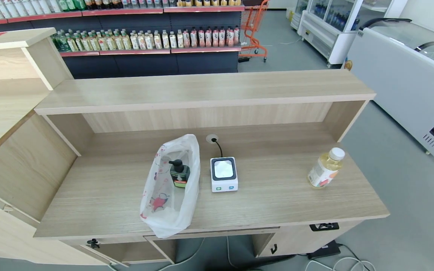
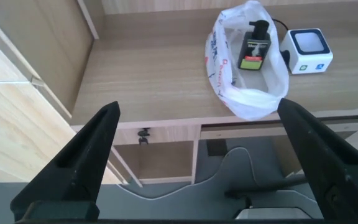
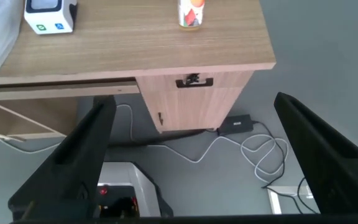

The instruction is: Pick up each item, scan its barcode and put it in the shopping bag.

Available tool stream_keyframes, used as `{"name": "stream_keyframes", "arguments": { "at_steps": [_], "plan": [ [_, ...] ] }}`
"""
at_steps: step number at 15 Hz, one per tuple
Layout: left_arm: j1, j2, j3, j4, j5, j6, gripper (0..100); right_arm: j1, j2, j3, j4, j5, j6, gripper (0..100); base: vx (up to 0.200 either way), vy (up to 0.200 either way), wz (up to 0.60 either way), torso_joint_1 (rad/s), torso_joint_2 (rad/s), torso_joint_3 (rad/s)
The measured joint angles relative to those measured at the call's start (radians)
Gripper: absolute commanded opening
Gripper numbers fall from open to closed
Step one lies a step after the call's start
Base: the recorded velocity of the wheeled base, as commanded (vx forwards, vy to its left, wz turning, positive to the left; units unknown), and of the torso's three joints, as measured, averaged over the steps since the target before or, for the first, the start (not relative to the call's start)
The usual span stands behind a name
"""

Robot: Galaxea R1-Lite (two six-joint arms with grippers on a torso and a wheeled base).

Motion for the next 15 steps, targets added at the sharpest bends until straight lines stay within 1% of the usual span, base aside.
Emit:
{"name": "stream_keyframes", "arguments": {
  "at_steps": [3,5,10,11,12,13,15],
  "plan": [
    [0.000,0.000,0.000,0.000,0.000,0.004,100,0.001,0.018,-0.029,-0.003,0.003,0.003,100,0.000,-0.200,0.00,0.004,0.00,0.004],
    [0.000,0.000,0.000,0.000,0.000,0.010,100,0.003,0.041,-0.053,-0.004,0.004,0.030,100,0.000,-0.200,0.00,0.005,0.00,0.005],
    [0.000,0.000,0.000,0.000,0.000,0.011,100,0.006,0.086,-0.070,-0.008,0.019,0.048,100,0.000,-0.200,0.00,0.003,0.00,0.001],
    [0.000,0.000,0.000,0.000,0.000,0.011,100,0.007,0.090,-0.071,-0.009,0.035,0.048,100,0.000,0.000,0.00,0.000,0.00,0.000],
    [0.000,0.000,0.000,0.000,0.000,0.001,100,0.008,0.097,-0.073,-0.009,0.048,0.048,100,0.000,0.000,0.00,0.000,0.00,0.000],
    [0.000,0.000,0.000,0.000,0.001,-0.020,100,0.008,0.113,-0.085,-0.010,0.074,0.047,100,0.000,0.000,0.00,0.000,0.00,0.000],
    [0.000,0.000,0.000,0.000,0.002,-0.023,100,0.009,0.175,-0.126,-0.010,0.124,0.052,100,0.000,0.000,0.00,0.000,0.00,0.000]
  ]
}}
